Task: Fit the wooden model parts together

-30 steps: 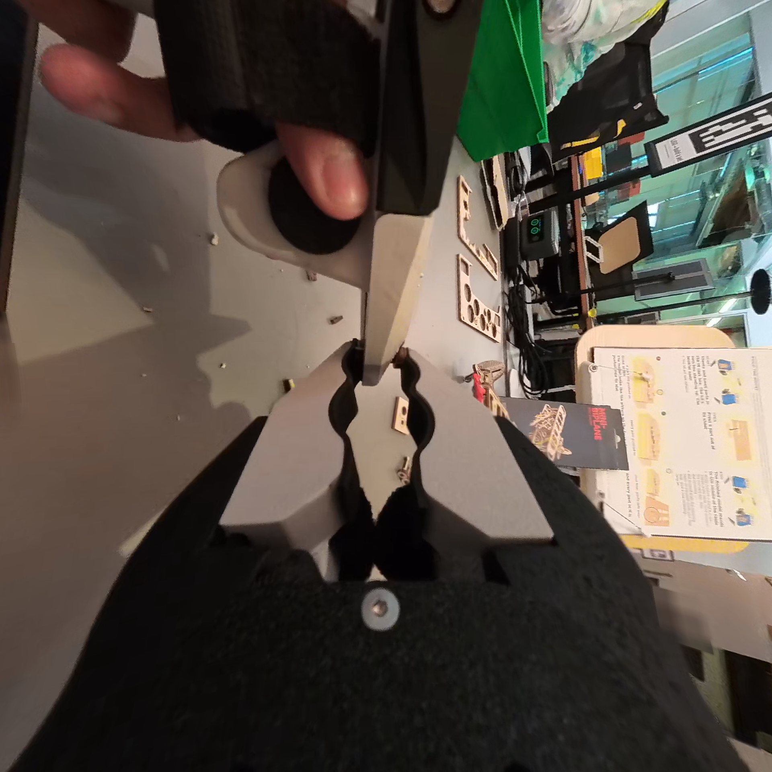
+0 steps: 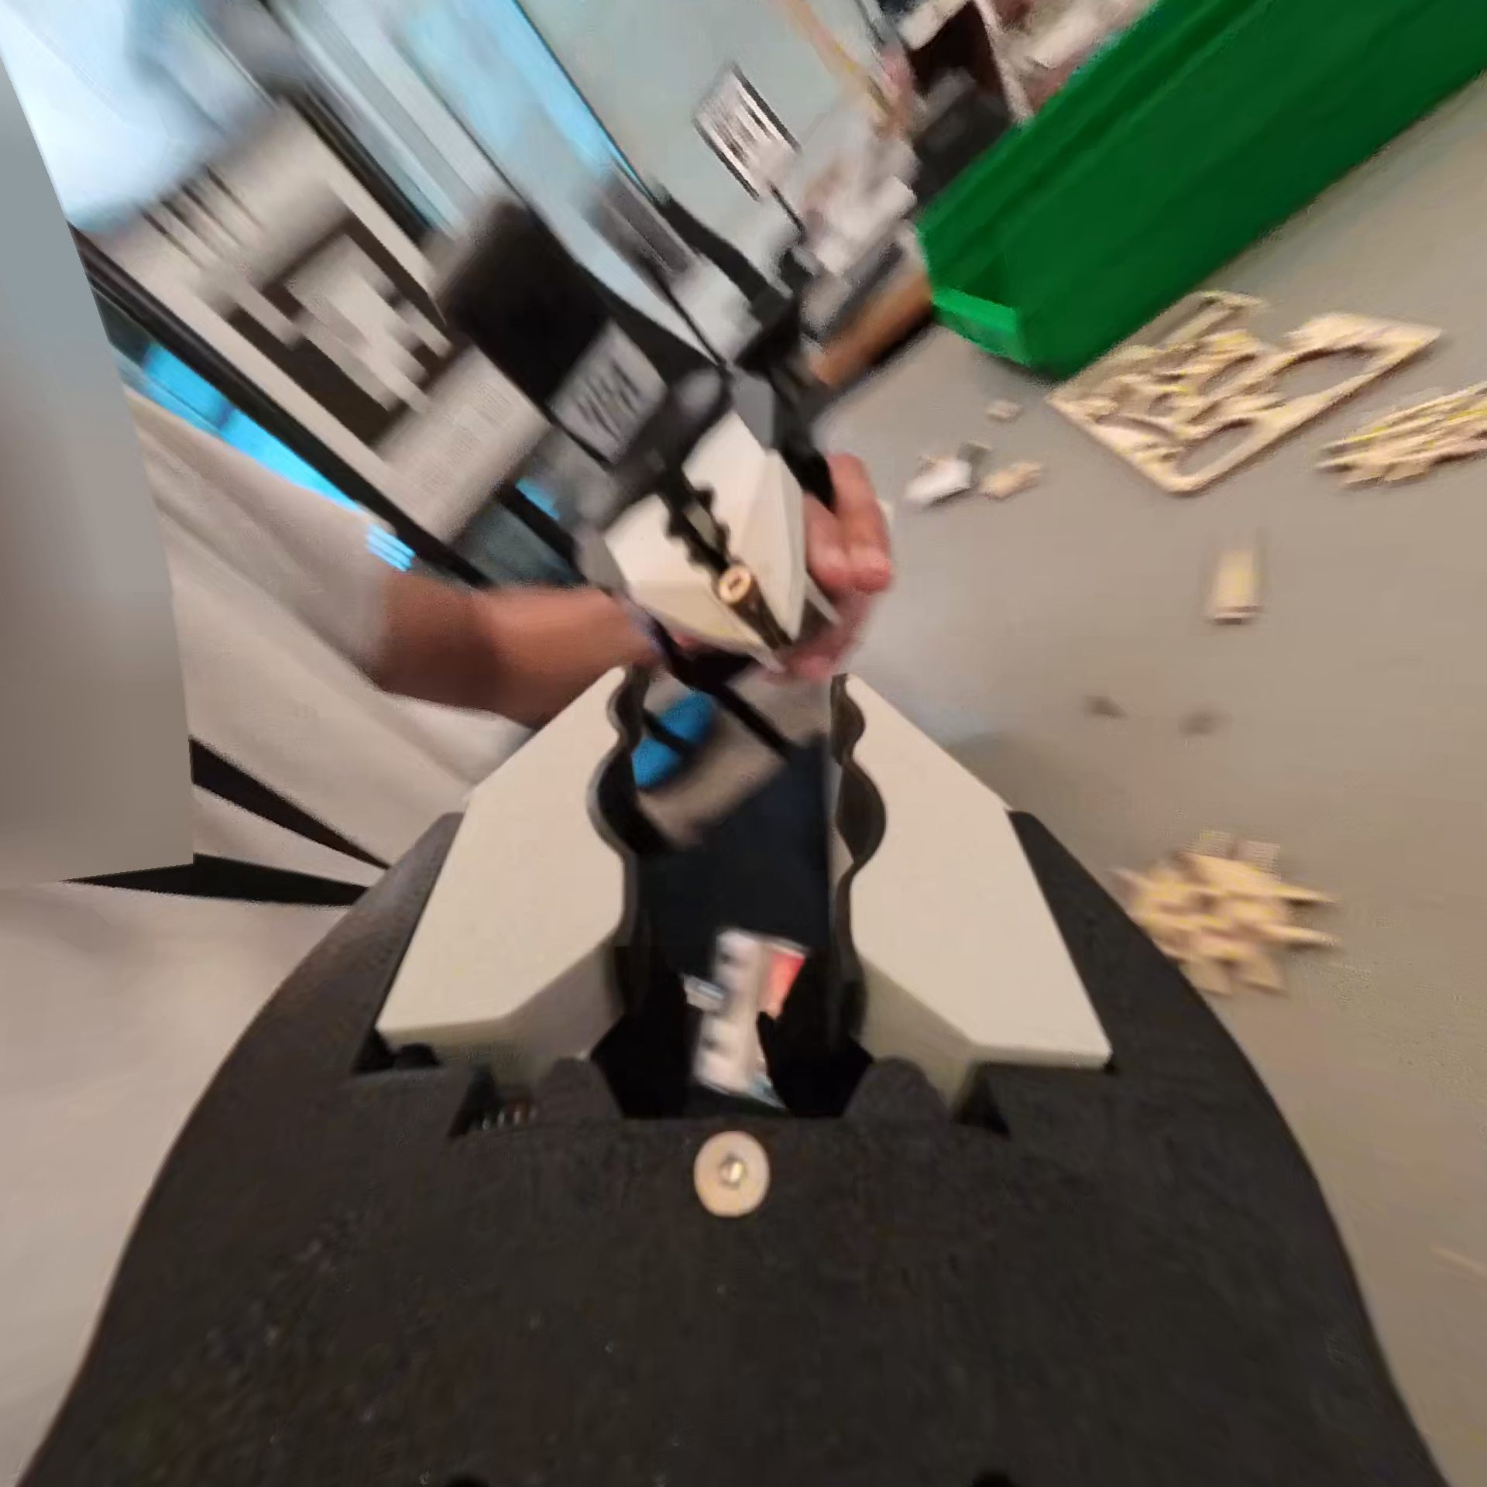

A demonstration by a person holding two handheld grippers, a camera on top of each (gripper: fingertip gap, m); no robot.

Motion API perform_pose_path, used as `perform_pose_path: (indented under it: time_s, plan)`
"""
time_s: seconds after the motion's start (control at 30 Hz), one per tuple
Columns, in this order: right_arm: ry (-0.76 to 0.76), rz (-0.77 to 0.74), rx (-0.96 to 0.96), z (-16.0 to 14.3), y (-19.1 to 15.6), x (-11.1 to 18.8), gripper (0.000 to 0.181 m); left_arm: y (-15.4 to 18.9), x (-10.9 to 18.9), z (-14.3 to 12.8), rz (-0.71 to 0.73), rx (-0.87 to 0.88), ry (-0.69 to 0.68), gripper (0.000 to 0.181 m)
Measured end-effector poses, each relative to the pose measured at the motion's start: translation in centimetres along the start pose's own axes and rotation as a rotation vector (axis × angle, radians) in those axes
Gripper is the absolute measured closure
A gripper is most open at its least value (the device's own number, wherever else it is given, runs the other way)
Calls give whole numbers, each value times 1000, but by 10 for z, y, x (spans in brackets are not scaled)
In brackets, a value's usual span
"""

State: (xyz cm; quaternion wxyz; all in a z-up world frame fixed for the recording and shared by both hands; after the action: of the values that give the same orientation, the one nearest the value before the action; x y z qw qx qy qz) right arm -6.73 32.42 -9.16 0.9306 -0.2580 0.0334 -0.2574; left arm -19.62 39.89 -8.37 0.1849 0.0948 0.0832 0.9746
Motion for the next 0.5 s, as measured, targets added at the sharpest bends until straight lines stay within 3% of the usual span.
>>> perform_pose_path:
  time_s: [0.07, 0.23, 0.37, 0.5]
  plan:
    - [102, 163, -169, -2, -3, 1, 133, 8, 0, 3, 8, -97, 25, 181]
    - [206, 301, -373, -5, -1, -6, 138, 20, -4, 1, 35, -240, 14, 181]
    - [244, 323, -443, -12, 7, -4, 157, 22, -5, 0, 56, -282, 2, 181]
    - [210, 331, -423, -15, 4, -7, 157, 25, -4, 2, 75, -327, 8, 181]
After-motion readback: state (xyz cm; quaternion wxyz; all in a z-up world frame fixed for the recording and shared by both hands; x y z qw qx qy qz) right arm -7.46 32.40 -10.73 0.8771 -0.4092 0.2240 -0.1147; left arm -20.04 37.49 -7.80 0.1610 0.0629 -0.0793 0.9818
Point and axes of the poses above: each gripper's, where its closed fingertips meet, x back along the fingers, z out of its top, y = z × x across the jaws, the point moved 8 cm from there along x, back along the fingers, and after that the axes turned 11 degrees about x, right-handed, at the moved point
